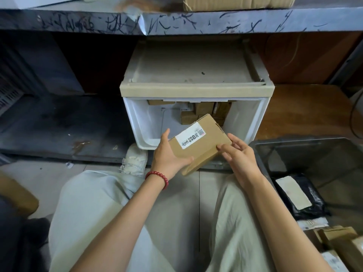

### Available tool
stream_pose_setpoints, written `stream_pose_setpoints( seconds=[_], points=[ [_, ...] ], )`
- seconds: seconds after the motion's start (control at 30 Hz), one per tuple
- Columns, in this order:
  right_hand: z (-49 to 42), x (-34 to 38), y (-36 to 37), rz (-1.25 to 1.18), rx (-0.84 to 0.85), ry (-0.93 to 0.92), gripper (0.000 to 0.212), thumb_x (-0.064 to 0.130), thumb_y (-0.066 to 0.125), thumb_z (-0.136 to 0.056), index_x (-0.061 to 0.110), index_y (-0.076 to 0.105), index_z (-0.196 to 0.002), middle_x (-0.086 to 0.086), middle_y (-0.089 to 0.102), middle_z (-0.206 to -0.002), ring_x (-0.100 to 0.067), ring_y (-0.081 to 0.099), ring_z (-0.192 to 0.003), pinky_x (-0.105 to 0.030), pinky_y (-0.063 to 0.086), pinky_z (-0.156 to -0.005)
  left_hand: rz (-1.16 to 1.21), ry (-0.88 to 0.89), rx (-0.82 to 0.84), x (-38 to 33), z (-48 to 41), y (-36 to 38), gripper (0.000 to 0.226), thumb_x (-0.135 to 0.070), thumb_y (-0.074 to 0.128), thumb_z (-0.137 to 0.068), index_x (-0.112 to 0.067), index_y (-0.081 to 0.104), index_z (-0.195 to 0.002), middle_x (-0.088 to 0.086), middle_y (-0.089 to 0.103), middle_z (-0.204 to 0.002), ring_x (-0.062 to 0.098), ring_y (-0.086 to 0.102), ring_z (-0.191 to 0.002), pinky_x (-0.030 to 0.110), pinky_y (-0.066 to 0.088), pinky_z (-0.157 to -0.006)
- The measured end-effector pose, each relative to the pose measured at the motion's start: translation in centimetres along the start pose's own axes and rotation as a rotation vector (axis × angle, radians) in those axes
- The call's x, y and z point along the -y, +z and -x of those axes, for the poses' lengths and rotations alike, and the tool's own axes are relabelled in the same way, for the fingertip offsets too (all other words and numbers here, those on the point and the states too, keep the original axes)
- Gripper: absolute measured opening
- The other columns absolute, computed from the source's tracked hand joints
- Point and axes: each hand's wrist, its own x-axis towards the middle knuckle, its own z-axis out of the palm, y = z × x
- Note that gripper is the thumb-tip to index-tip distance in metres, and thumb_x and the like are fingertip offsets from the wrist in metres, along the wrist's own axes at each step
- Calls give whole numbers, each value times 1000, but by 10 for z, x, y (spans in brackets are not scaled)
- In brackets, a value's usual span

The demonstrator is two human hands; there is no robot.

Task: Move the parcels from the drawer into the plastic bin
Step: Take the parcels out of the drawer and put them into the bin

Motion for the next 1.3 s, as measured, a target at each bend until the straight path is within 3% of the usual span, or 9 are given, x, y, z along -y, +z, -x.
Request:
stream_pose_setpoints(
  seconds=[0.2,0.3,0.37,0.5,0.63,0.77,0.9,1.17,1.3],
  points=[
    [5,-3,8,-41,93,-50,57,-10,67,-80,16,52,-129,-11,58,-128,-21,60,-115,-30,50,-96,38,-294,-46,6,-9,-3,105,-40,83,-67,-14,23,-148,4,45,-142,23,46,-127,31,41,-95],
    [7,-6,12,11,148,-62,60,-14,65,-80,17,52,-131,-8,60,-124,-14,63,-105,-23,51,-84,32,-391,52,12,-8,-2,60,-39,83,-68,-21,54,-116,-1,60,-123,18,56,-102,29,45,-84],
    [8,-8,12,28,148,-73,59,-14,64,-82,15,52,-132,-4,62,-119,-6,66,-93,-17,52,-73,43,-388,77,16,-7,-1,47,-37,82,-69,-22,59,-106,-4,63,-118,16,57,-98,29,47,-86],
    [7,-8,10,73,55,-155,53,-10,64,-85,9,52,-133,3,66,-111,2,67,-88,-14,53,-73,70,-299,5,13,-7,-1,78,-37,84,-66,-15,47,-130,-10,55,-115,12,53,-101,25,42,-88],
    [6,-9,11,191,-19,-208,55,-7,67,-84,13,52,-133,0,64,-121,-10,63,-108,-30,51,-97,123,-208,-61,12,-7,-3,98,-38,87,-61,-18,34,-141,-4,52,-134,15,51,-119,29,41,-101],
    [5,-10,13,404,3,-230,59,-10,59,-88,13,48,-141,0,59,-133,-16,57,-120,-37,45,-105,131,-152,-134,7,-7,-5,113,-47,86,-58,-20,24,-148,-5,36,-147,15,43,-129,30,36,-108],
    [6,-7,15,214,48,-101,60,-19,37,-89,11,46,-140,-3,56,-135,-19,56,-119,-33,49,-92,91,-109,-128,5,-6,-3,108,-58,84,-52,-22,37,-142,-4,35,-138,14,47,-122,25,40,-99],
    [5,-1,13,-119,22,-26,30,20,43,-104,14,51,-132,1,67,-114,-14,61,-110,-23,47,-93,107,-86,-22,3,-4,-8,127,-70,80,-35,-25,31,-144,-4,32,-138,12,43,-123,26,36,-105],
    [3,-1,11,-70,6,32,35,31,48,-101,27,41,-135,2,60,-122,-24,55,-117,-44,37,-104,137,-48,-21,-1,0,-3,119,-82,73,-35,-30,39,-136,-12,41,-128,9,47,-116,27,42,-99]
  ],
)
